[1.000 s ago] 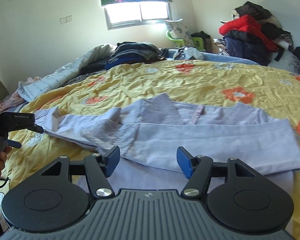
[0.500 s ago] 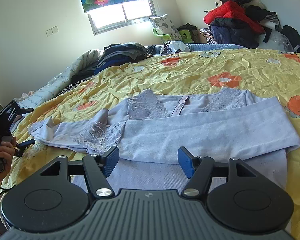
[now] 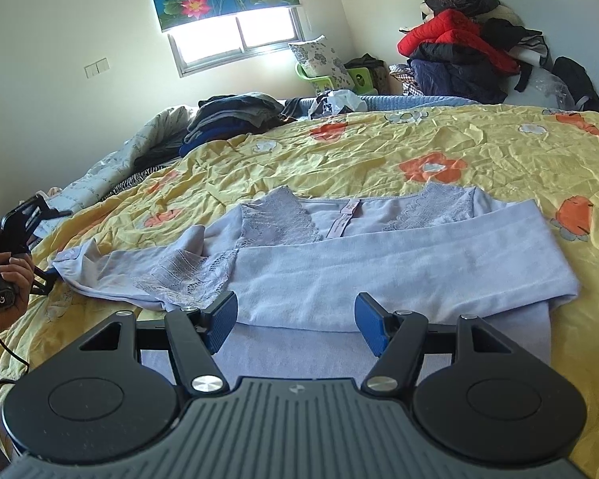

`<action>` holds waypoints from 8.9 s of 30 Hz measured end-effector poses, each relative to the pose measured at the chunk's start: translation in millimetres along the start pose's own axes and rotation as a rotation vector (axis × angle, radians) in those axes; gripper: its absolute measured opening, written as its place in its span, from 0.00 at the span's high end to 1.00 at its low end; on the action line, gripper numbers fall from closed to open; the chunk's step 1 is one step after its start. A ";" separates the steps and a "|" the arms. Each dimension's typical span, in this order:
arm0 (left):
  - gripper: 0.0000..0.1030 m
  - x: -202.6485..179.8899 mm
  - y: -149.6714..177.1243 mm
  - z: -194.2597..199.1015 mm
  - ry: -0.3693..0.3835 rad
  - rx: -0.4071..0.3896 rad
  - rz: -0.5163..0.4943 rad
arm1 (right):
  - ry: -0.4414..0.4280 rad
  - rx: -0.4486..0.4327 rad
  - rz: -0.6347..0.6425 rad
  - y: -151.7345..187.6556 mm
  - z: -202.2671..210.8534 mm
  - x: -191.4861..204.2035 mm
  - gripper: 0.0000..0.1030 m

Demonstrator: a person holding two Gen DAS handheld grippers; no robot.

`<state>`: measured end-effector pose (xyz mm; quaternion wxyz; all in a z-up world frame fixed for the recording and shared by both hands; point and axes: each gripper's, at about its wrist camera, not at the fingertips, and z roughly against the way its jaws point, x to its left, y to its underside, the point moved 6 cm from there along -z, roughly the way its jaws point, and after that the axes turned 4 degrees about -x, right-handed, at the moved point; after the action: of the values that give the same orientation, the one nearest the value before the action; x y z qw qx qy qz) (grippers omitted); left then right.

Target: Fold small clothes

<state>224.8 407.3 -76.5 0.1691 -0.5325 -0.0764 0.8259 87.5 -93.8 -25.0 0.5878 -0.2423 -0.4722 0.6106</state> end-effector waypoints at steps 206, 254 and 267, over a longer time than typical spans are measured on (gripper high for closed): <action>0.04 -239.4 500.9 113.8 0.536 0.357 -1.340 | 0.314 -0.020 -0.040 -39.3 82.4 -218.2 0.24; 0.02 -136.1 395.2 38.8 -0.063 0.210 -1.280 | 0.253 0.123 0.250 -6.7 13.0 -112.8 0.10; 0.01 -135.0 391.2 46.1 -0.067 0.225 -1.285 | 0.259 0.156 0.249 2.7 17.2 -116.6 0.10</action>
<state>156.4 -3.2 -61.6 0.6814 -0.3339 -0.2978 0.5793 93.9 -208.9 -50.0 0.5804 -0.3290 -0.3101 0.6772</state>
